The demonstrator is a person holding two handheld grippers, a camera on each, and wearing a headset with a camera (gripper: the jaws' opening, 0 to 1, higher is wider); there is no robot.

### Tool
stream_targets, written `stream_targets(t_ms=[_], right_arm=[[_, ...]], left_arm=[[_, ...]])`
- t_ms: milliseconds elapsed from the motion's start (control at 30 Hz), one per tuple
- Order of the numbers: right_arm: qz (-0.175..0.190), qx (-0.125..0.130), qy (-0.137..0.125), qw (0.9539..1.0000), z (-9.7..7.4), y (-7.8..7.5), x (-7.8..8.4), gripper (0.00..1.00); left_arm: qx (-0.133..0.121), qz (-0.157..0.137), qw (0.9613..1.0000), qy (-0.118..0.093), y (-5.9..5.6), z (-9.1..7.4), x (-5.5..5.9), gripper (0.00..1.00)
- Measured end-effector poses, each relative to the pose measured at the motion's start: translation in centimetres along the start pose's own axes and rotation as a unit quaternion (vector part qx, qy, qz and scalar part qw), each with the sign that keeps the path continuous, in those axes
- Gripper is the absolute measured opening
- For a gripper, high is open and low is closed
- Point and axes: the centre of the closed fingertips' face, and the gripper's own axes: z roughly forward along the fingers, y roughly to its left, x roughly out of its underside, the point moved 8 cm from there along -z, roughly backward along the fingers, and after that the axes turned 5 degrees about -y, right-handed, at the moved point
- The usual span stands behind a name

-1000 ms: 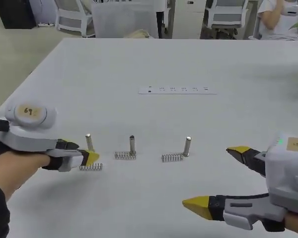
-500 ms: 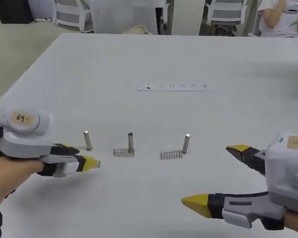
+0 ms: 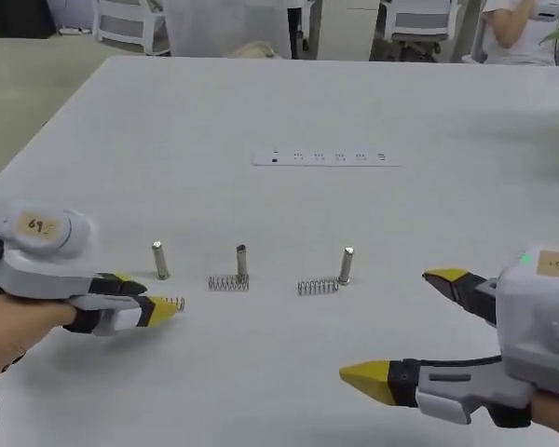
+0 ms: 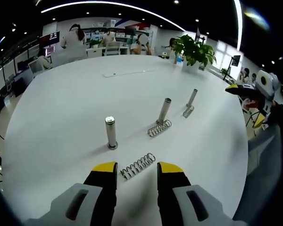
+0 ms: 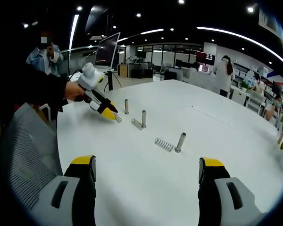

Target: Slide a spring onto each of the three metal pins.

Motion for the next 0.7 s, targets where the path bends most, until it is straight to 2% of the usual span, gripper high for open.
stream_targets(t_ms=[267, 700], right_arm=[[0.0, 0.0, 0.0, 1.0, 0.0, 0.0, 0.0, 0.89], [-0.003, -0.005, -0.001, 1.0, 0.1, 0.2, -0.1, 0.89]], left_arm=[[0.005, 0.004, 1.0, 0.006, -0.1, 0.0, 0.3, 0.21], [0.003, 0.02, 0.9997, 0.015, -0.7, -0.7, 1.1, 0.16]])
